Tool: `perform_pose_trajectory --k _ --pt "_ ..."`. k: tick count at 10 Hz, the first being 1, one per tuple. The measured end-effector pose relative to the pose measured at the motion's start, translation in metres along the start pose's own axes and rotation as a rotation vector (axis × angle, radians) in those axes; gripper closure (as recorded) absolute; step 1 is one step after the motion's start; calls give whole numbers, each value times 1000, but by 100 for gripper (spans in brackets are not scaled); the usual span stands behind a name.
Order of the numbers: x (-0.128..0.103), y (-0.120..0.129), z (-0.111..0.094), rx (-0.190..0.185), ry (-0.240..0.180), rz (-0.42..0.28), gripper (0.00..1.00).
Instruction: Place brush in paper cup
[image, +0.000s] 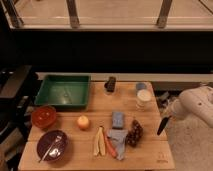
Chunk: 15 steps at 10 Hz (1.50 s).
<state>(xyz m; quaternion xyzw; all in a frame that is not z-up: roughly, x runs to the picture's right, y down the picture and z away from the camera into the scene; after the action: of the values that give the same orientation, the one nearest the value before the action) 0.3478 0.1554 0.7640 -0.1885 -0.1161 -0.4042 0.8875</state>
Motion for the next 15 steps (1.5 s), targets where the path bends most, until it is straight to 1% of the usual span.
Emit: perform_pose_trajectory --k 2,4,8,10,15 --pt "-3 -16 -5 19 23 -70 94" --pt "-6 -37 -7 51 27 -134 94" --pt "-15 -69 -7 124 -1 -230 94" --pt "-17 -79 -5 147 -15 -261 94" --pt "-19 -91 2 169 -32 -298 94"
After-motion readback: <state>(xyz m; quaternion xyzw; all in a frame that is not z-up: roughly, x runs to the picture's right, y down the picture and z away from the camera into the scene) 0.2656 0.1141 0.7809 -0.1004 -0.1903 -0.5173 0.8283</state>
